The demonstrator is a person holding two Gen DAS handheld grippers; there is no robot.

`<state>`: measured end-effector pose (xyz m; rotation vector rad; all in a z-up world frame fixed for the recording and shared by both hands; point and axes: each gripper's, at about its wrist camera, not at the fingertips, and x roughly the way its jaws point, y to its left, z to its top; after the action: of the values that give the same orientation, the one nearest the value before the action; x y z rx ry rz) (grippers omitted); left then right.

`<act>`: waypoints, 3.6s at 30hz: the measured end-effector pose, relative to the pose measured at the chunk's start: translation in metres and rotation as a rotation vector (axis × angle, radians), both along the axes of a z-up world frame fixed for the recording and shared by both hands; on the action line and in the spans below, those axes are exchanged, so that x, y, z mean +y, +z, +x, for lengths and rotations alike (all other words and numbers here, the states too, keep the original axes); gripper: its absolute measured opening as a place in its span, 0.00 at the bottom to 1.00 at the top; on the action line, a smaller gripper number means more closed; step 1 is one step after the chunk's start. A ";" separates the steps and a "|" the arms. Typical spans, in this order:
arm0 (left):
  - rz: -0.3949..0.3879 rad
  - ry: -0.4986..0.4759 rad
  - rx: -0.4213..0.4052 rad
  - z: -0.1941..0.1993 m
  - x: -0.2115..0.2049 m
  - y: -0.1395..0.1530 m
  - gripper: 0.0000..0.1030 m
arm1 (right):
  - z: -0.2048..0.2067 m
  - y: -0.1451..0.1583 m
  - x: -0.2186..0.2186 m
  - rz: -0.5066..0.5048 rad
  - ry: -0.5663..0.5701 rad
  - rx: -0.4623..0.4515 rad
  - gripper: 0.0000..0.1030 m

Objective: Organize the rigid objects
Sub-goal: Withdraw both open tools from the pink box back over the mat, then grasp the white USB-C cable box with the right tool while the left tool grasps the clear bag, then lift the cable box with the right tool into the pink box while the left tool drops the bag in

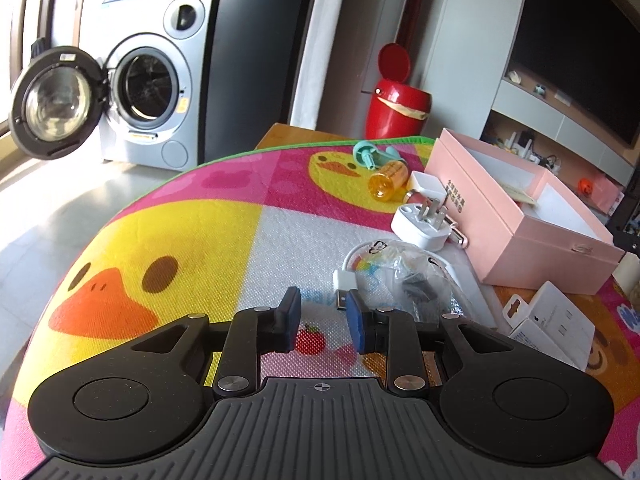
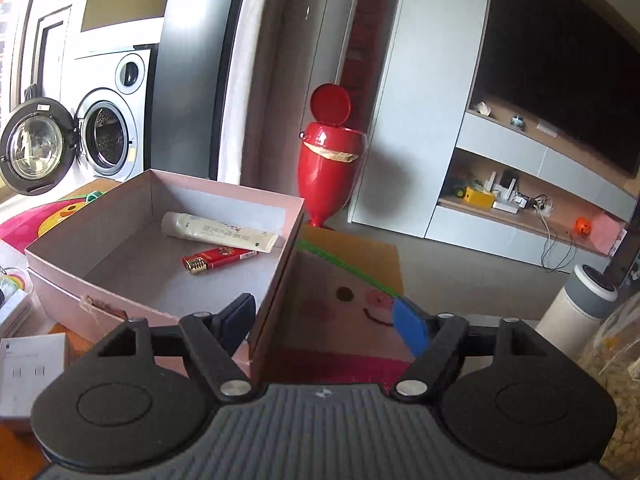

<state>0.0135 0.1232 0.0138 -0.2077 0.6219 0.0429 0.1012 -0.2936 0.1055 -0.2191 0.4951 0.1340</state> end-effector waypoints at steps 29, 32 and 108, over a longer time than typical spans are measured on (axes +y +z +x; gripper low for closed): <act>0.019 0.094 -0.004 -0.015 0.021 0.003 0.28 | -0.029 0.001 0.080 0.147 0.486 0.060 0.79; 0.042 0.081 -0.002 -0.009 0.023 0.002 0.28 | -0.019 -0.011 0.075 0.271 0.387 0.158 0.79; 0.101 0.016 0.137 -0.002 -0.035 0.016 0.32 | -0.068 -0.056 0.116 0.134 0.350 0.316 0.98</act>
<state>0.0111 0.0884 0.0294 -0.1121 0.7523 0.1041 0.0334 -0.1777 0.0497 -0.1517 0.7569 0.5479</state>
